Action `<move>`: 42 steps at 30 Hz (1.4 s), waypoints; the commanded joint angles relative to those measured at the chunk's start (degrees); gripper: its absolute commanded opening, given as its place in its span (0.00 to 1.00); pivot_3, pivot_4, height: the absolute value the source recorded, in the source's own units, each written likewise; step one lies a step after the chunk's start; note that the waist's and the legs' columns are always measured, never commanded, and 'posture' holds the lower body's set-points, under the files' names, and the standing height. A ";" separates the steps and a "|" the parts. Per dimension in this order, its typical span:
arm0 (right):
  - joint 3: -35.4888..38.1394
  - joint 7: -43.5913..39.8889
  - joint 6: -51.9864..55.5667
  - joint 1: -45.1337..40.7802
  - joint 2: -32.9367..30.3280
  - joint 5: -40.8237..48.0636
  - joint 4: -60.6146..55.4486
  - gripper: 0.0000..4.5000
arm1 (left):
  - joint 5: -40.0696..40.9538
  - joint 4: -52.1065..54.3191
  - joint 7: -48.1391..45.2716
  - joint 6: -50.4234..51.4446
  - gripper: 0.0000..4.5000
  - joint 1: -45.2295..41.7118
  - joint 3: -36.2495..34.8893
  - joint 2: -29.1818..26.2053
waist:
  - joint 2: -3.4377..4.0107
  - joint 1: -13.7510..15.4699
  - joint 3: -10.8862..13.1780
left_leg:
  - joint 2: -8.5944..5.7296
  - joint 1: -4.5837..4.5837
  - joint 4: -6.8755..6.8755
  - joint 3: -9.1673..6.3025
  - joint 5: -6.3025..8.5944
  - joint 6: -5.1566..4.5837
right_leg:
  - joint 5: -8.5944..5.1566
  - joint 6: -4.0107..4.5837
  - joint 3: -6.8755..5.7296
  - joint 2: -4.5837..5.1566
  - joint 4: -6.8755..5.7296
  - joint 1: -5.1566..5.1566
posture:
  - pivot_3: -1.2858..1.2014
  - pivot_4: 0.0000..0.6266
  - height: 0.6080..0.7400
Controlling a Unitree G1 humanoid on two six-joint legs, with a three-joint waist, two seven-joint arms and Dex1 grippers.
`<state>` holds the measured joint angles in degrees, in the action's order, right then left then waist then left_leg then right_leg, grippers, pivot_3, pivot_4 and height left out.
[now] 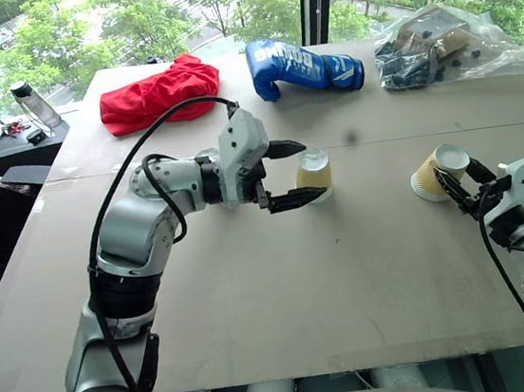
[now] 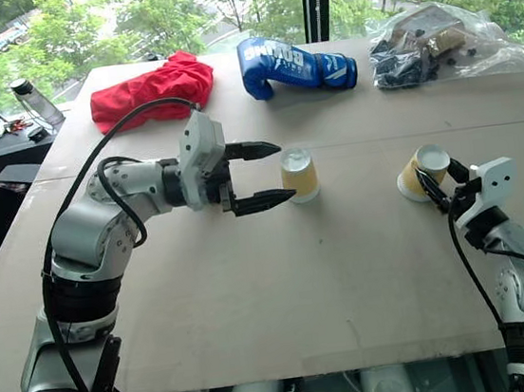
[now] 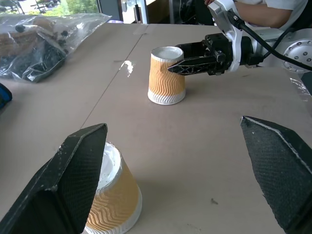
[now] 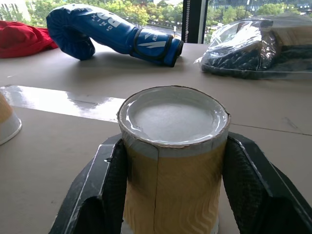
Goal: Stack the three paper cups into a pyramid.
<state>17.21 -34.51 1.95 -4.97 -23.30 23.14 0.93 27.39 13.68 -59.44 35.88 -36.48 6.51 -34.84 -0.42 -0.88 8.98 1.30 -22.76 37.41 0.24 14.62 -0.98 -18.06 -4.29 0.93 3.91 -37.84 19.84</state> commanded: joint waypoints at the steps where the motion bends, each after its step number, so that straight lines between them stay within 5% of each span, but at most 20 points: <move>1: -1.40 -0.71 -0.39 -1.89 -0.42 0.28 -3.81 0.53 | 1.64 3.72 1.44 0.83 1.00 1.60 -3.77 -1.86 | 0.01 -0.07 0.01 | 0.00 0.00 0.00 0.00 0.00 0.00 | 0.00 0.00 0.00 0.00 0.00 0.01 | 0.52 0.24 1.00; 27: -18.31 -2.75 -0.79 -15.27 7.25 -8.18 4.91 0.53 | 6.12 14.79 11.15 6.70 1.00 14.96 -12.71 -7.42 | -0.01 0.00 0.06 | 0.10 -0.07 -0.06 0.06 -0.09 0.17 | 0.00 0.00 0.11 -0.03 -0.07 0.20 | 0.52 0.24 1.00; 28: -18.40 -2.93 -0.55 -15.36 7.13 -8.18 4.97 0.64 | 6.16 14.79 11.28 6.63 1.00 15.06 -12.68 -7.40 | -0.01 -0.01 0.06 | 0.10 -0.08 -0.06 0.06 -0.09 0.17 | 0.00 0.00 0.11 -0.03 -0.07 0.20 | 0.52 0.24 1.00; 30: -18.24 -2.93 -0.20 -15.46 7.09 -8.03 4.96 0.71 | 6.34 14.80 11.53 6.55 1.00 15.18 -12.64 -7.33 | -0.01 -0.01 0.06 | 0.10 -0.07 -0.06 0.06 -0.09 0.17 | 0.00 0.00 0.11 -0.03 -0.08 0.22 | 0.52 0.24 1.00; 33: -17.69 -3.08 -0.06 -15.32 7.05 -7.60 4.60 1.00 | 6.46 15.01 12.08 6.25 1.00 15.62 -12.75 -6.96 | -0.01 0.00 0.06 | 0.10 -0.07 -0.06 0.07 -0.08 0.14 | 0.00 0.00 0.12 -0.03 -0.08 0.22 | 0.52 0.24 1.00; 42: -12.55 -9.30 0.83 -10.82 1.44 -0.30 -2.66 1.00 | 2.45 18.82 24.61 -2.98 1.00 22.76 -18.31 2.63 | -0.03 0.19 0.07 | 0.19 -0.12 -0.08 0.08 0.00 0.01 | 0.00 0.00 0.12 0.05 -0.01 0.21 | 0.52 0.24 1.00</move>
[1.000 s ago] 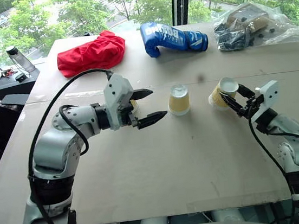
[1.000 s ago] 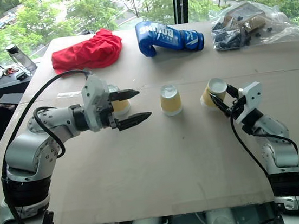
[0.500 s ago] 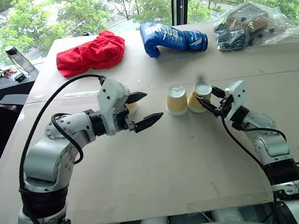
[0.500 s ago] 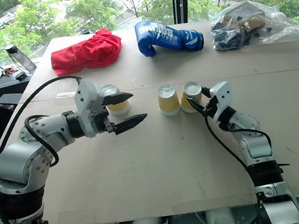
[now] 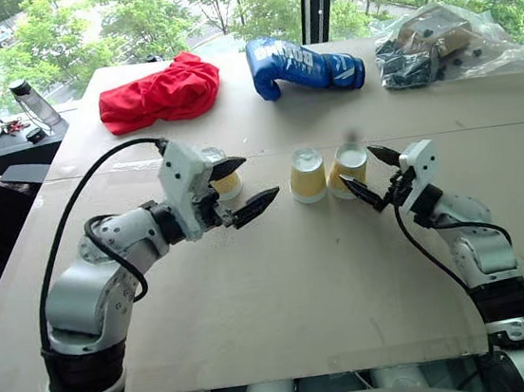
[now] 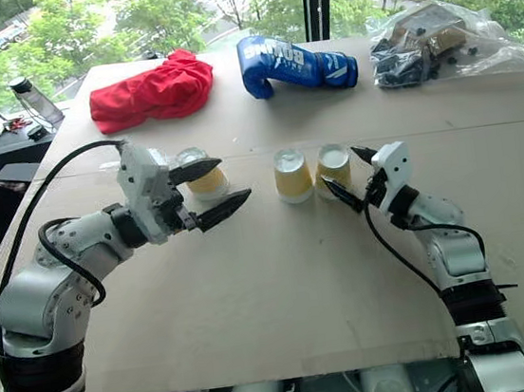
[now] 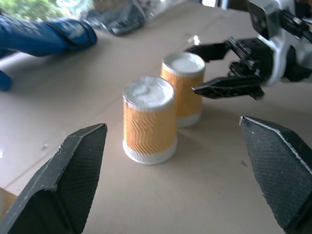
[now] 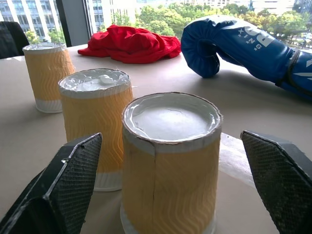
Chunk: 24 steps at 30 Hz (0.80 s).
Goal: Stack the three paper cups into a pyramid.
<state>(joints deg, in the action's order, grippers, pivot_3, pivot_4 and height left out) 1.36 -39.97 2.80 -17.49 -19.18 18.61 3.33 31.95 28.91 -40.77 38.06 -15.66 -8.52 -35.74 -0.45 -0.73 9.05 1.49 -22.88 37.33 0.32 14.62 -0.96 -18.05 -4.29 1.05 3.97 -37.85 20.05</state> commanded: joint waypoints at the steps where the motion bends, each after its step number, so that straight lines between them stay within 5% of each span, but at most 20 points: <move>1: 4.36 -6.58 0.88 2.86 -4.18 6.98 -6.80 1.00 | -3.84 3.80 8.67 -7.37 1.00 2.95 -3.69 5.51 | 0.00 0.10 0.00 | -0.01 0.00 0.00 0.00 0.00 0.00 | 0.00 0.00 0.00 0.02 -0.01 0.00 | 0.52 0.24 1.00; 10: 10.60 -20.42 7.26 9.36 -15.24 20.80 -16.29 1.00 | -17.93 -4.74 19.61 -21.62 1.00 6.38 -1.29 13.17 | -0.05 0.06 -0.01 | -0.01 0.12 0.01 -0.05 0.03 -0.06 | 0.01 0.01 -0.07 0.02 -0.02 -0.15 | 0.52 0.24 1.00; 24: 11.88 -16.84 10.44 14.61 -15.23 25.00 -27.68 1.00 | -21.08 -28.12 15.70 -31.32 1.00 -1.64 -0.48 11.74 | -0.08 0.31 0.01 | -0.07 0.06 0.02 -0.12 0.03 -0.06 | 0.01 0.00 -0.16 0.03 0.00 -0.14 | 0.52 0.24 1.00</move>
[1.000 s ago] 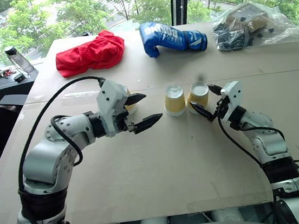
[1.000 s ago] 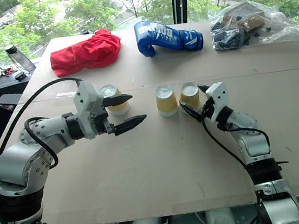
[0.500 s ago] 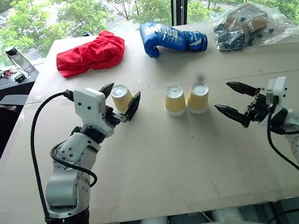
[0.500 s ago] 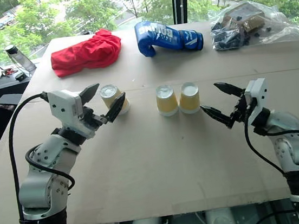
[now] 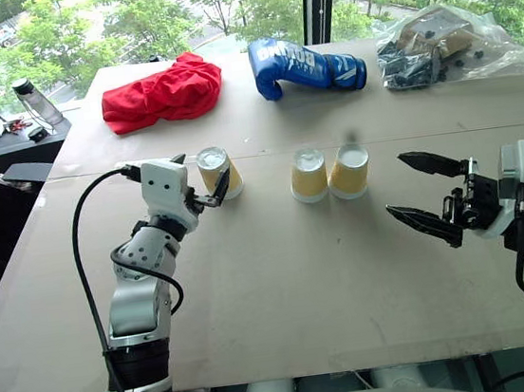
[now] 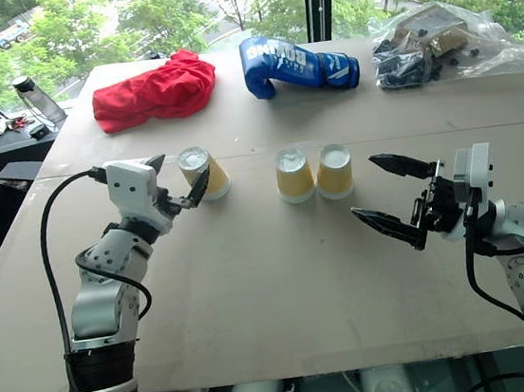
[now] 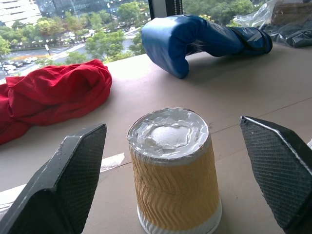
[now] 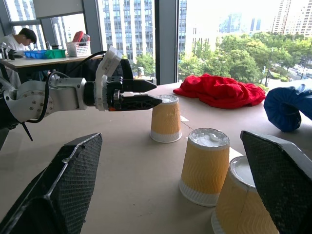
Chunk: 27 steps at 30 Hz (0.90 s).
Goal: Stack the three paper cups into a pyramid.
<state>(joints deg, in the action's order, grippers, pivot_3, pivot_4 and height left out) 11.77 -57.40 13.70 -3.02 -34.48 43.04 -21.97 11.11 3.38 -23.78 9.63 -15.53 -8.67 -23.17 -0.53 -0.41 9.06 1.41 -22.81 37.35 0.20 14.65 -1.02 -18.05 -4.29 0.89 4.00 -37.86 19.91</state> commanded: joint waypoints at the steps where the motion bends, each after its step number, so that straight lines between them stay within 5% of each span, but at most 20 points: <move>1: 1.53 0.93 -0.73 0.22 0.17 0.36 -2.49 1.00 | -0.18 -3.89 -1.75 -3.65 1.00 -2.30 -0.27 -0.86 | 0.00 -0.02 0.00 | -0.02 0.00 0.00 0.00 0.00 0.00 | 0.00 0.00 0.00 0.00 0.00 0.00 | 0.52 0.24 1.00; 14: 2.40 3.10 -1.44 2.32 0.24 -0.31 -3.73 1.00 | 0.65 -13.93 -6.58 -9.93 1.00 -7.65 0.31 0.44 | -0.03 -0.08 0.02 | -0.03 -0.02 0.00 -0.02 0.00 0.01 | 0.00 -0.01 -0.01 0.01 0.02 0.00 | 0.52 0.24 1.00; 17: 2.48 2.87 -1.76 2.64 0.34 -0.38 -3.45 1.00 | 0.82 -14.27 -6.52 -10.55 0.82 -7.85 0.05 0.68 | -0.03 -0.17 0.02 | -0.02 -0.02 0.00 -0.02 0.00 0.01 | 0.00 -0.01 -0.01 0.01 0.01 0.00 | 0.52 0.24 1.00; 20: 2.70 2.63 -2.21 2.64 0.49 -0.28 -2.97 1.00 | 0.62 -14.55 -6.49 -10.74 0.52 -7.80 0.14 0.67 | -0.03 -0.14 0.02 | -0.02 -0.02 0.00 -0.02 0.00 0.01 | 0.00 -0.01 -0.02 0.01 0.00 0.00 | 0.52 0.24 1.00; 27: 3.64 1.38 -3.28 3.62 0.34 -0.30 -1.69 1.00 | 0.40 -13.21 -5.96 -9.74 0.49 -9.98 0.44 0.33 | -0.04 -0.09 0.02 | -0.02 -0.02 0.01 -0.03 -0.01 0.01 | 0.00 -0.01 -0.03 0.01 0.00 0.00 | 0.52 0.24 1.00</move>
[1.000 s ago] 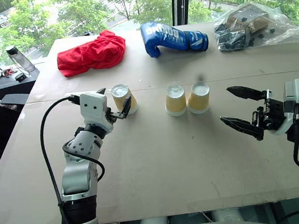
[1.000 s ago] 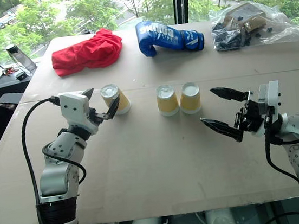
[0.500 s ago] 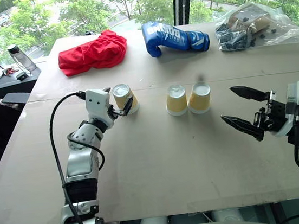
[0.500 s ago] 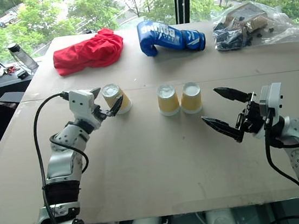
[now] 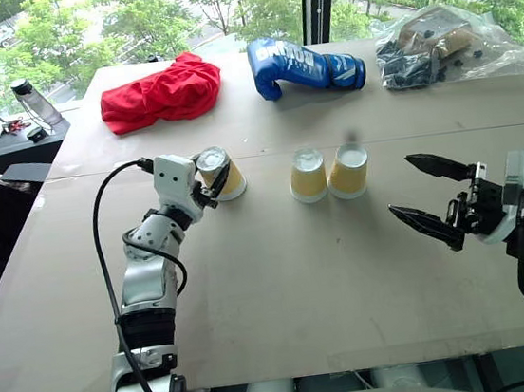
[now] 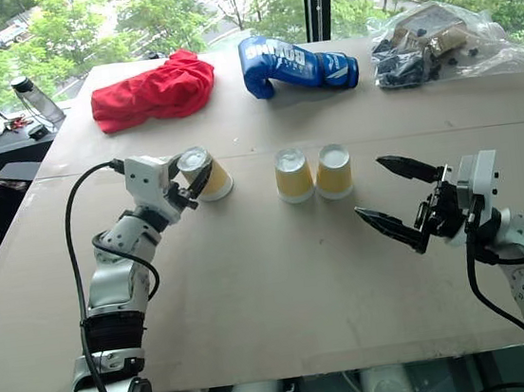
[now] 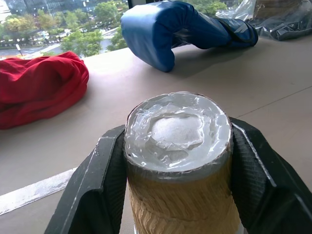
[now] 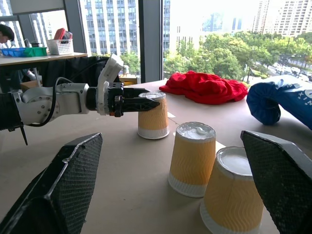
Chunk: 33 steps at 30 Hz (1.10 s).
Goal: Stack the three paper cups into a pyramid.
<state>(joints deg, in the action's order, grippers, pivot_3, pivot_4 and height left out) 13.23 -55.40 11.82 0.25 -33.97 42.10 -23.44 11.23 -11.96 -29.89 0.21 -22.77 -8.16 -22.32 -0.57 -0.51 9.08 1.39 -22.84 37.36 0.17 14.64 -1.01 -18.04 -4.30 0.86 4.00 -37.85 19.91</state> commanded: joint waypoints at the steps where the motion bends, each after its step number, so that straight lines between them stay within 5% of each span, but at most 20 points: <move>1: 2.60 -0.85 -1.54 0.49 -0.29 0.50 0.24 1.00 | 0.72 2.86 -0.10 0.72 0.49 -4.40 0.11 -0.69 | -0.03 0.12 0.02 | 0.00 0.00 0.00 0.00 0.00 0.00 | 0.00 0.00 0.00 0.00 0.00 0.00 | 0.52 0.24 1.00; 9: 4.78 -0.10 -1.67 0.82 -0.69 0.25 1.56 1.00 | 10.48 6.33 -14.27 14.13 0.49 -20.17 4.60 -1.75 | -0.12 0.93 0.07 | -0.13 -0.08 0.08 -0.07 -0.05 0.09 | 0.00 -0.01 -0.09 -0.01 0.00 -0.01 | 0.52 0.24 1.00; 16: 5.57 3.79 -0.40 3.01 -0.04 0.04 -1.61 1.00 | 10.04 -1.74 -26.76 16.23 0.49 -30.58 12.83 1.29 | -0.12 0.97 0.08 | -0.14 -0.08 0.07 -0.05 -0.14 0.23 | -0.01 -0.02 -0.06 -0.11 0.03 0.00 | 0.52 0.24 1.00; 33: 5.67 8.40 0.79 6.27 0.09 -0.12 -5.23 1.00 | 3.53 -12.15 -31.41 7.48 0.49 -32.18 17.35 6.25 | -0.13 0.30 0.09 | -0.13 -0.12 0.08 -0.03 -0.03 0.05 | -0.01 -0.02 0.00 -0.14 0.02 0.05 | 0.52 0.24 1.00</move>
<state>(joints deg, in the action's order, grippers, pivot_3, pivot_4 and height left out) 16.95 -46.89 13.33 6.45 -33.45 41.52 -27.81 15.64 -23.54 -60.86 9.02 -53.97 9.02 -16.38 -0.70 -0.21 9.17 1.26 -22.95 37.44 0.14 14.61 -0.97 -18.06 -4.32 0.86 3.86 -37.84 19.96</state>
